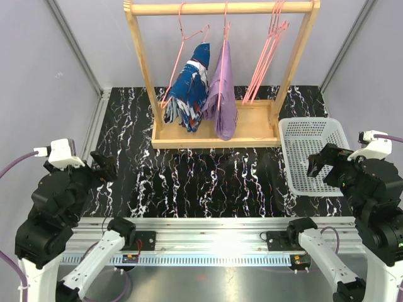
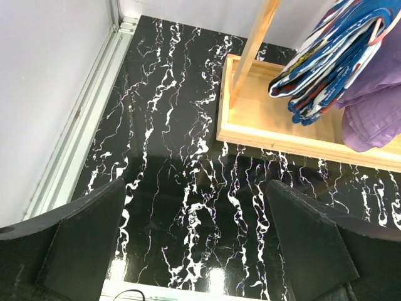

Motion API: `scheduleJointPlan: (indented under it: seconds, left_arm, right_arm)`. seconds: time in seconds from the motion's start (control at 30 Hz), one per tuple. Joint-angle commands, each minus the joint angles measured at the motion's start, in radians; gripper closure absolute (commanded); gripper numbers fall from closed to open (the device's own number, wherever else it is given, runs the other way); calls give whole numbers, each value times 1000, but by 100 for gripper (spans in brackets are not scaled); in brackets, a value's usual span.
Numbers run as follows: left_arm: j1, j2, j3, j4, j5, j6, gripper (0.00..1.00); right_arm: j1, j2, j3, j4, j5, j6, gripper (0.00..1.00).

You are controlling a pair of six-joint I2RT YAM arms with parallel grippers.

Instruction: Remove the trousers from the hanger

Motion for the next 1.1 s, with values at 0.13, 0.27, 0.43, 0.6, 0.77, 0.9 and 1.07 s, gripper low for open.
scheduleJointPlan:
  seconds: [0.13,0.27,0.43,0.6,0.77,0.9,1.07]
  left_arm:
    - [-3,64,78,34,75,-7,1]
    - [-5,110,136,58,125,-14,1]
    - [-5,197,247,127,219,-18,1]
    - [-3,361,400,175,305,-23,1]
    - [-3,547,546,262,400,-18,1]
    - [-14,653,583,368,463,8,1]
    - [-78,799,630,442,451,96,1]
  right_arm:
    - [6,3,20,13,-24,-2,1]
    - [5,11,10,1,-18,4,1]
    - [5,12,0,4,-42,16,1]
    - [6,2,-3,12,-59,29,1]
    - [6,-17,-26,16,-105,33,1]
    - [6,-34,-41,16,-159,32,1]
    - [5,-49,-58,9,-205,38,1]
